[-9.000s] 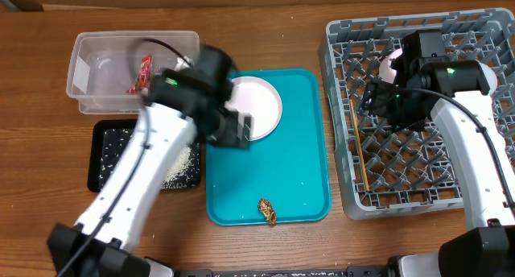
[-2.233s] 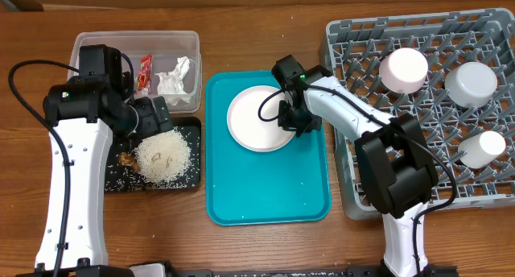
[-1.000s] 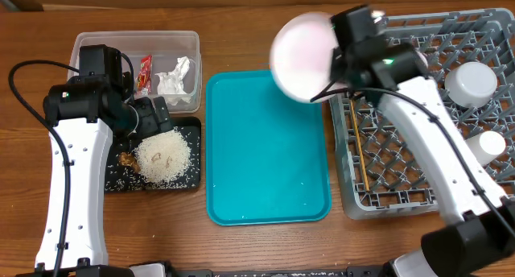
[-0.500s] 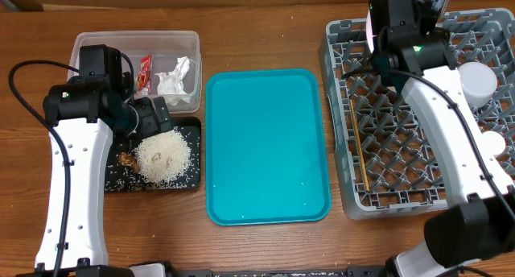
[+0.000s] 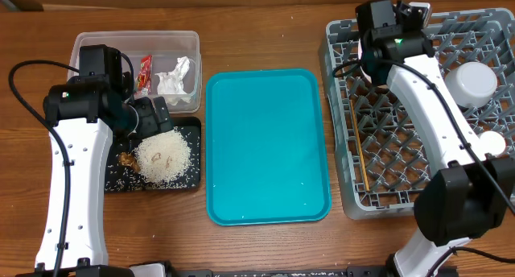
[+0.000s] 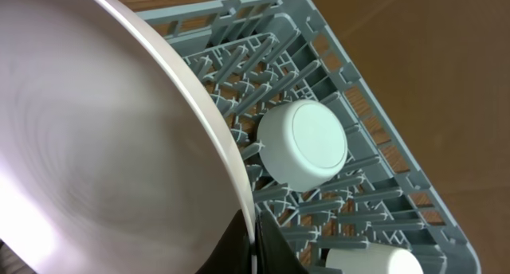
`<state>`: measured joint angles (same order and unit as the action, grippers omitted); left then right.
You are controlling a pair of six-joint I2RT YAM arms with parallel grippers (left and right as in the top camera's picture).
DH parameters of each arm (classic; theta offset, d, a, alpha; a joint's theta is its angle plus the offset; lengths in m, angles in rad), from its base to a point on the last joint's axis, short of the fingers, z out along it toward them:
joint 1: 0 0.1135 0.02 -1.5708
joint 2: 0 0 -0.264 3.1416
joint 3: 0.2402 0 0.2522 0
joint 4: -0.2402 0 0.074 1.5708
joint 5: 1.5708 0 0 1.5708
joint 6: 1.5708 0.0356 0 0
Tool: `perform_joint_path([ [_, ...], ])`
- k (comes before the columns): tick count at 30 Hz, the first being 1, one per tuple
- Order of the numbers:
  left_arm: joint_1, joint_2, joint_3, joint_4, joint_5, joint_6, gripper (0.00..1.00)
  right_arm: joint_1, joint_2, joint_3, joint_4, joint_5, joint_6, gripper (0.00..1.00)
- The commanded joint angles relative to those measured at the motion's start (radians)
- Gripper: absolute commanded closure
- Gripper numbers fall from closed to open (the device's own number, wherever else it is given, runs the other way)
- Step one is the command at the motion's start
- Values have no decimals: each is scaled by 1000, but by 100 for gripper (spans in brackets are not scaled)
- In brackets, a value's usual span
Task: Sort waste into correct bins and load items into the dishwasher
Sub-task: 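Lift the white plate and carry it right into the dish rack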
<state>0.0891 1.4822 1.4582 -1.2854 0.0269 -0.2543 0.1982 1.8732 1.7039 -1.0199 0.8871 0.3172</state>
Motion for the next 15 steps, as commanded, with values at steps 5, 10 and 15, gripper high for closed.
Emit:
perform_joint_path([
  [5,2,2,-8,4,7,15,0,4,-3,17,-24,-179,28,96],
  [10,2,2,-8,4,7,15,0,4,-3,17,-68,-387,51,96],
  [15,2,2,-8,4,7,15,0,4,-10,17,-95,-501,51,83],
])
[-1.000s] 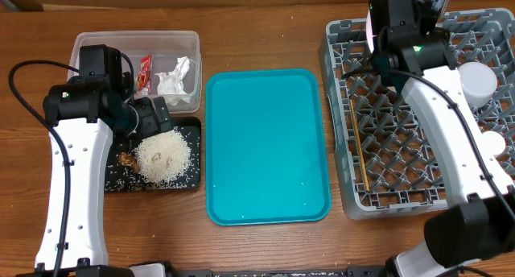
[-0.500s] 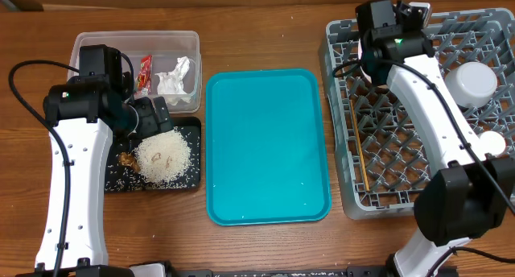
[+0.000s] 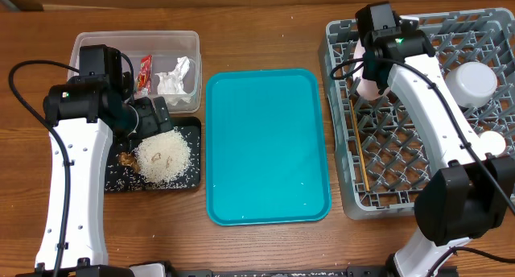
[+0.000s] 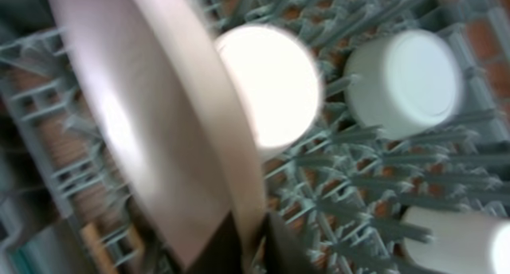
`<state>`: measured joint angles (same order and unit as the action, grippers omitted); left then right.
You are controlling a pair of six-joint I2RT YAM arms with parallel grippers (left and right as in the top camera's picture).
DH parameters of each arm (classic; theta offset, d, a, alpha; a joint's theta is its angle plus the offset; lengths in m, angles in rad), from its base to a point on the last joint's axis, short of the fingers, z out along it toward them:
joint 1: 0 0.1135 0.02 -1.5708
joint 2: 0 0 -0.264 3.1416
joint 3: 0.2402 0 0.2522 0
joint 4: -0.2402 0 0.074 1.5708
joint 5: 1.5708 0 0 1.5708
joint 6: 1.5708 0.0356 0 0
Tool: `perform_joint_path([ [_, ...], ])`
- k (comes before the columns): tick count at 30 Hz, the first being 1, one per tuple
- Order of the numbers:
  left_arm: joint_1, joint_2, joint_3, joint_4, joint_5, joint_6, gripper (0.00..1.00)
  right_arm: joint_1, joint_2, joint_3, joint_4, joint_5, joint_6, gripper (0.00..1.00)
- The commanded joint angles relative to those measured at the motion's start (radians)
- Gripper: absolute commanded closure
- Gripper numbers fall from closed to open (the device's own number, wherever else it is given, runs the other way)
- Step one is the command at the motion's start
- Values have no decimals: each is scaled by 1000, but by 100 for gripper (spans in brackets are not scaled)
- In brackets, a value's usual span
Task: Sort waste into correct bins and load items into the dishwasher
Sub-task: 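Lift the white plate and carry it right into the dish rack, then stand the plate upright in the rack and open the right gripper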
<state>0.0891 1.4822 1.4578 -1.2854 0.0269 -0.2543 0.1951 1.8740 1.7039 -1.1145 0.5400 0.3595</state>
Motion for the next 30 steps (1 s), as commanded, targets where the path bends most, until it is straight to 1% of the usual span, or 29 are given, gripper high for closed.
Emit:
perform_joint_path([
  [1,2,2,-8,4,7,15,0,7,-16,18,-5,-157,8,81],
  [7,2,2,-8,4,7,15,0,6,-111,20,-25,-157,18,74],
  [10,2,2,-8,4,7,15,0,-2,-191,20,-44,-158,71,62],
  [12,2,2,-8,4,7,15,0,-14,-234,20,-59,-166,91,57],
  [14,2,2,-8,4,7,15,0,-34,-278,20,-79,-208,90,52],
  [15,2,2,-8,4,7,15,0,-48,-294,20,-96,-240,90,46],
  [18,2,2,-8,4,7,15,0,-80,-298,18,-134,-344,89,37],
  [20,2,2,-8,4,7,15,0,-98,-291,14,-148,-461,56,26],
  [23,2,2,-8,4,7,15,0,-101,-277,0,-159,-611,-98,11],
  [24,2,2,-8,4,7,15,0,-101,-269,-3,-171,-639,-130,9],
  [27,2,2,-8,13,13,3,0,-100,-249,-5,-220,-647,-136,1],
  [30,2,2,-8,73,15,0,0,-100,-241,-5,-246,-647,-137,0],
])
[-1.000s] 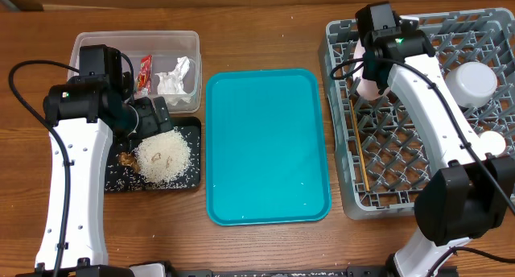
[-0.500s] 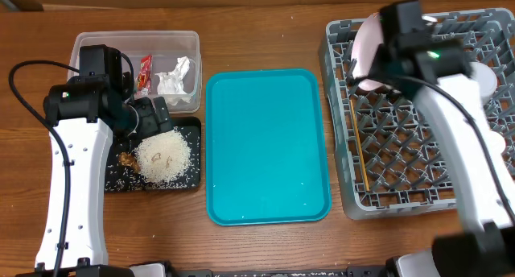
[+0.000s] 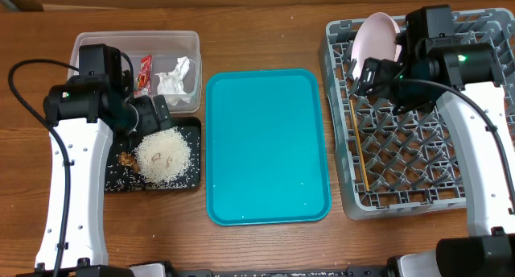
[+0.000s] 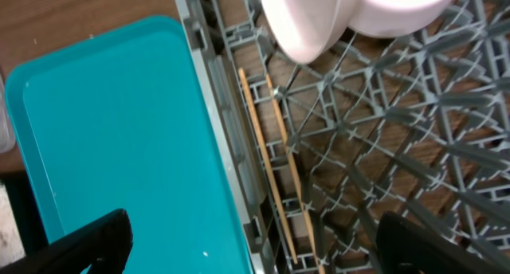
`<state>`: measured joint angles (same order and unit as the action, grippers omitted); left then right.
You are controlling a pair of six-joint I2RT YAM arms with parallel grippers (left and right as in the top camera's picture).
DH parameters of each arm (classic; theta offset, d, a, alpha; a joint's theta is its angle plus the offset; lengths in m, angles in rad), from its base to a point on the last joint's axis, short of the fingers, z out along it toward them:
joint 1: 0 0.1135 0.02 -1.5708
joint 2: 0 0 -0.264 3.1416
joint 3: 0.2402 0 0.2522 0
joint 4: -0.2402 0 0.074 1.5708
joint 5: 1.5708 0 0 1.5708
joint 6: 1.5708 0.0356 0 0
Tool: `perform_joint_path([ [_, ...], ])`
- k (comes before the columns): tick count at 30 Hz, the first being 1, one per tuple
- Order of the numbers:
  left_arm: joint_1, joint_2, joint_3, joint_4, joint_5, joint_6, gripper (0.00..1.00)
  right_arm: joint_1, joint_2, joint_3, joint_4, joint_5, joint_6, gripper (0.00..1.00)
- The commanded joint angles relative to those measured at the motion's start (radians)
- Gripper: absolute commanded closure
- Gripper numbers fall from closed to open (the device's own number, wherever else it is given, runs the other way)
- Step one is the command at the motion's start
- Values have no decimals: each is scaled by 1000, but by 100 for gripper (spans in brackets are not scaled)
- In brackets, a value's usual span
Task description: Sort waste into correct bins and load items into the dishwasher
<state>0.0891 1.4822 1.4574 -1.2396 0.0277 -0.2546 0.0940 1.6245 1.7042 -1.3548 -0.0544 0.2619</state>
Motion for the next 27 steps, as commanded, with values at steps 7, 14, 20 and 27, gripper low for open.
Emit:
perform_joint_path([
  [7,2,2,-8,43,19,0,0,1,8,-6,-36,-56,-54,0],
  [14,2,3,-16,-73,41,18,0,1,2,-6,-58,-56,-53,0],
  [20,2,-1,-70,-114,40,60,0,1,-20,-13,-58,-52,-54,0],
  [27,2,-69,-174,-105,40,76,0,1,-130,-129,16,-37,-58,0],
])
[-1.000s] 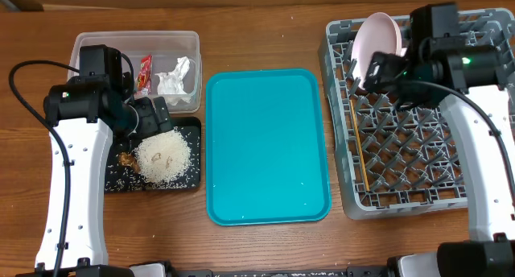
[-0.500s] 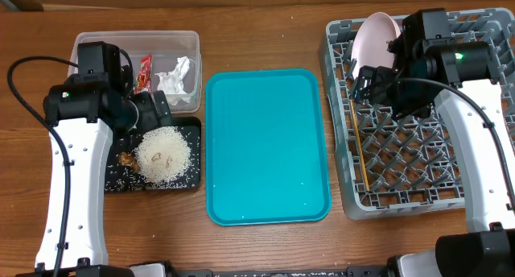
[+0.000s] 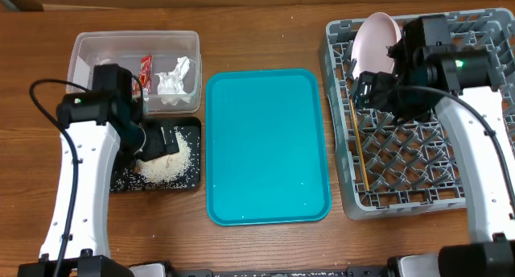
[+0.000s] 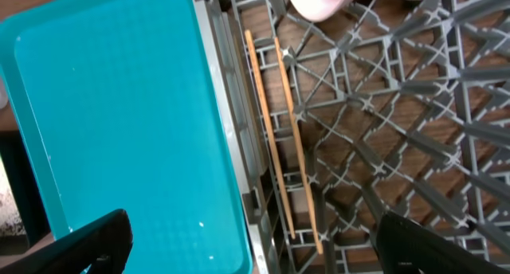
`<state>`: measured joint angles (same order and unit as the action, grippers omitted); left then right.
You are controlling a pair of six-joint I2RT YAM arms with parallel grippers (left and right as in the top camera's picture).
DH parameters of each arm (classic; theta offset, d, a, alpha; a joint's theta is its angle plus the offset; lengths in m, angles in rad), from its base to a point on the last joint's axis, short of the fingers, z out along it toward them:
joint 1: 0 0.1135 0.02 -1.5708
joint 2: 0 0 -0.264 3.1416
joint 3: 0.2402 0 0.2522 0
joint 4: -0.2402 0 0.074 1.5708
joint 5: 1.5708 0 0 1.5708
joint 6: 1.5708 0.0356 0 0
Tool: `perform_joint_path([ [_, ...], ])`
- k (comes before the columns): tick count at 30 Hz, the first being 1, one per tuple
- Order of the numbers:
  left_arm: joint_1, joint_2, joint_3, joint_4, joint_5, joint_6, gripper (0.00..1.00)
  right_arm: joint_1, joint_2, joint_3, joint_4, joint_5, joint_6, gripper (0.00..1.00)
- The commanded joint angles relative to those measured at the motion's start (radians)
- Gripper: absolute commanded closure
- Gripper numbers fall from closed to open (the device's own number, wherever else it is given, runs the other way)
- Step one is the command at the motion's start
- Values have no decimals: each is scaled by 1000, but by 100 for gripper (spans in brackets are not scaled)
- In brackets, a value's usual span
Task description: Sort waste into correct bins and load items into the dishwasher
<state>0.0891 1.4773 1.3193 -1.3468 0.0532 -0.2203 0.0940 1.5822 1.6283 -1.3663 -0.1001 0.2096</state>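
Observation:
A pink plate [image 3: 376, 37] stands on edge in the back left corner of the grey dish rack [image 3: 471, 192]; its rim shows in the right wrist view [image 4: 317, 1]. My right gripper [image 3: 372, 89] hangs open just in front of the plate, holding nothing, over the rack's left side. The right wrist view shows that gripper [image 4: 251, 250] with its fingers [image 4: 89, 240] wide apart. My left gripper [image 3: 153, 140] is low over the rice pile [image 3: 167, 166] on the black tray [image 3: 191, 182]; its jaws are not readable.
Two wooden chopsticks [image 3: 360, 152] lie along the rack's left side [image 4: 279, 138]. A bare teal tray [image 3: 267, 144] sits mid-table. The clear bin [image 3: 88, 45] at back left holds a red wrapper [image 3: 146, 69] and crumpled tissue [image 3: 175, 77].
My left arm has shifted right and toward the front, putting its gripper over the rice on the black tray. The right gripper, still open, has moved slightly forward from the plate.
My right gripper held the pink plate above the rack, then had it tilted down among the tines. Then the plate stood in the back left corner with the gripper open and off it. The left arm stayed still over the bins until now.

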Motion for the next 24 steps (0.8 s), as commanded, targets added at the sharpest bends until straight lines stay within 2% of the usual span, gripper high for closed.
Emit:
perform_joint_path([
  [1,2,-84,-43,2,14,45,0,1,-113,-80,47,9,-5,0],
  [7,2,-262,-56,39,14,97,0,1,-293,-276,203,9,-6,0],
  [14,2,-534,-67,113,15,126,0,1,-556,-514,377,9,-5,0],
  [15,2,-616,-87,127,14,131,0,1,-625,-563,397,9,-5,0],
  [19,2,-740,-143,149,15,130,0,1,-703,-613,396,21,-5,0],
  [24,2,-778,-154,146,18,130,0,1,-706,-614,368,19,-5,0],
])
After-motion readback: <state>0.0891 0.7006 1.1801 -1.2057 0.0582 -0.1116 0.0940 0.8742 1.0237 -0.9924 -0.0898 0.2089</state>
